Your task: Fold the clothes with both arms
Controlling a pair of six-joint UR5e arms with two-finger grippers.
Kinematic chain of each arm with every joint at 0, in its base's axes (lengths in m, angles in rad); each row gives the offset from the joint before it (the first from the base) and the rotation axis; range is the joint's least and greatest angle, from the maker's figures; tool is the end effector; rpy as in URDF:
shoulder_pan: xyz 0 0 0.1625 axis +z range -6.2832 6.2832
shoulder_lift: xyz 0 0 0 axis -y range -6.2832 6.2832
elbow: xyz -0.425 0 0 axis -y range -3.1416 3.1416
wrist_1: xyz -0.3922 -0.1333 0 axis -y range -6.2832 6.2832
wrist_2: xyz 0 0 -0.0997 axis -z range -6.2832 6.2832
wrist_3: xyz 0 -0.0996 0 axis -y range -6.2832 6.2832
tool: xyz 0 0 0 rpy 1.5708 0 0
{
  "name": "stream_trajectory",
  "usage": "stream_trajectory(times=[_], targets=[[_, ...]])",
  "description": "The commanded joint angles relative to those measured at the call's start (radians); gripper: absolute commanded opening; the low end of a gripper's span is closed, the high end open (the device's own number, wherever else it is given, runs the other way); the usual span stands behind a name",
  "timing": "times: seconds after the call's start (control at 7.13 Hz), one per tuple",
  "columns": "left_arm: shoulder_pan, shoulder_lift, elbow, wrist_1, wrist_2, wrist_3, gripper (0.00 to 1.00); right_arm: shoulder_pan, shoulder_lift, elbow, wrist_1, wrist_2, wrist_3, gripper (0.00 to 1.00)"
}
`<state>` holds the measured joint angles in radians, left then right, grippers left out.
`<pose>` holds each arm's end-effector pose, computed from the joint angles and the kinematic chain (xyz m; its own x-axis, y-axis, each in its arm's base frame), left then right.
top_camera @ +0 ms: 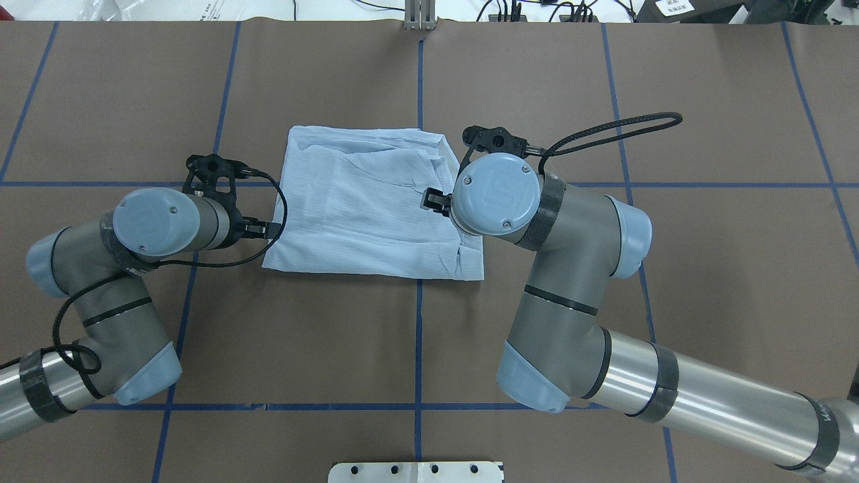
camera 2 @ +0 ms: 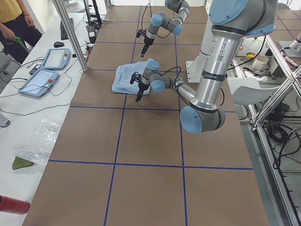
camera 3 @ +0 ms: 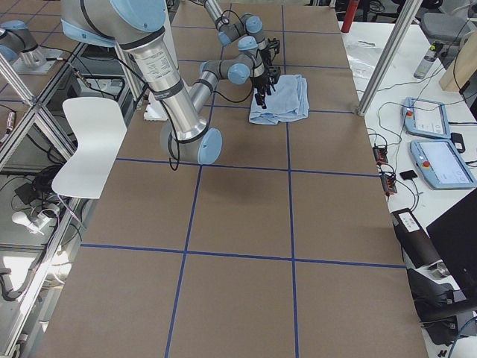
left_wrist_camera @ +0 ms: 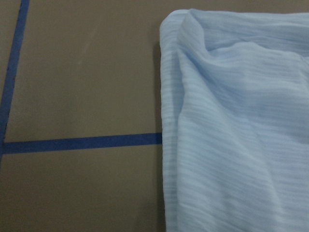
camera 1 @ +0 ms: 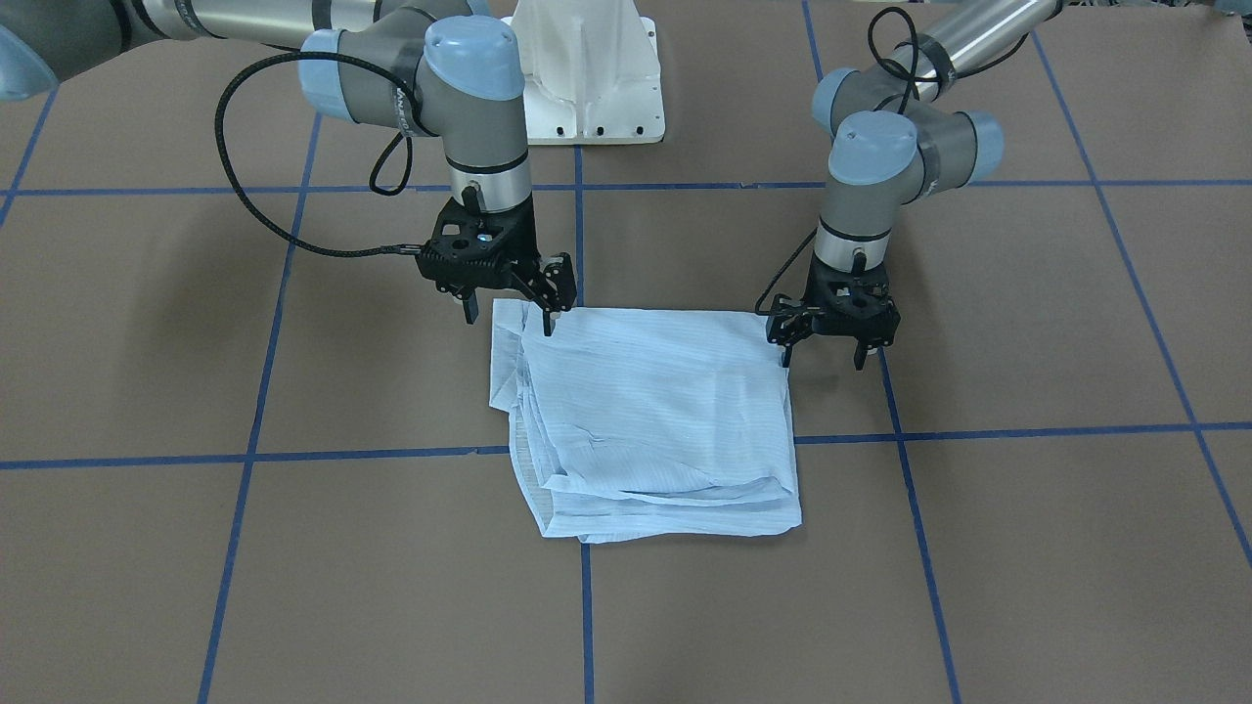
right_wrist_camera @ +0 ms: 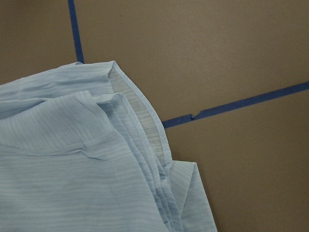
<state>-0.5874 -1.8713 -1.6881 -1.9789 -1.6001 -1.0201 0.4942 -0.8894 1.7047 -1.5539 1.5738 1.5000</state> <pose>0.4480 -0.4549 0.4035 0.7613 0.1215 -0.6369 0.1615 0.9158 0.3678 -0.5332 -0.4384 0.2004 0.6246 0.2562 0.7377 -0.4293 0.9018 0.0503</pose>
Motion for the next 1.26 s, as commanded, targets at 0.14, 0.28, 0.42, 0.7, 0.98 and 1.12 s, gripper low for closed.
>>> stream_trajectory(times=[0.14, 0.28, 0.42, 0.7, 0.98, 1.12], targets=[[-0.035, 0.087, -0.147, 0.012, -0.015, 0.145, 1.0, 0.056, -0.005, 0.004, -0.008, 0.059, -0.105, 1.0], [-0.066, 0.09, -0.188, 0.05, -0.074, 0.159, 1.0, 0.117, -0.035, 0.012, -0.008, 0.128, -0.179, 1.0], [-0.106, 0.095, -0.223, 0.076, -0.116, 0.217, 1.0, 0.194, -0.08, 0.036, -0.008, 0.203, -0.307, 1.0], [-0.205, 0.206, -0.327, 0.08, -0.238, 0.312, 1.0, 0.37, -0.217, 0.099, -0.008, 0.403, -0.58, 1.0], [-0.405, 0.366, -0.404, 0.08, -0.37, 0.592, 1.0, 0.565, -0.378, 0.144, -0.023, 0.521, -0.903, 1.0], [-0.543, 0.426, -0.398, 0.08, -0.442, 0.8, 1.0, 0.651, -0.463, 0.173, -0.028, 0.546, -1.048, 1.0]])
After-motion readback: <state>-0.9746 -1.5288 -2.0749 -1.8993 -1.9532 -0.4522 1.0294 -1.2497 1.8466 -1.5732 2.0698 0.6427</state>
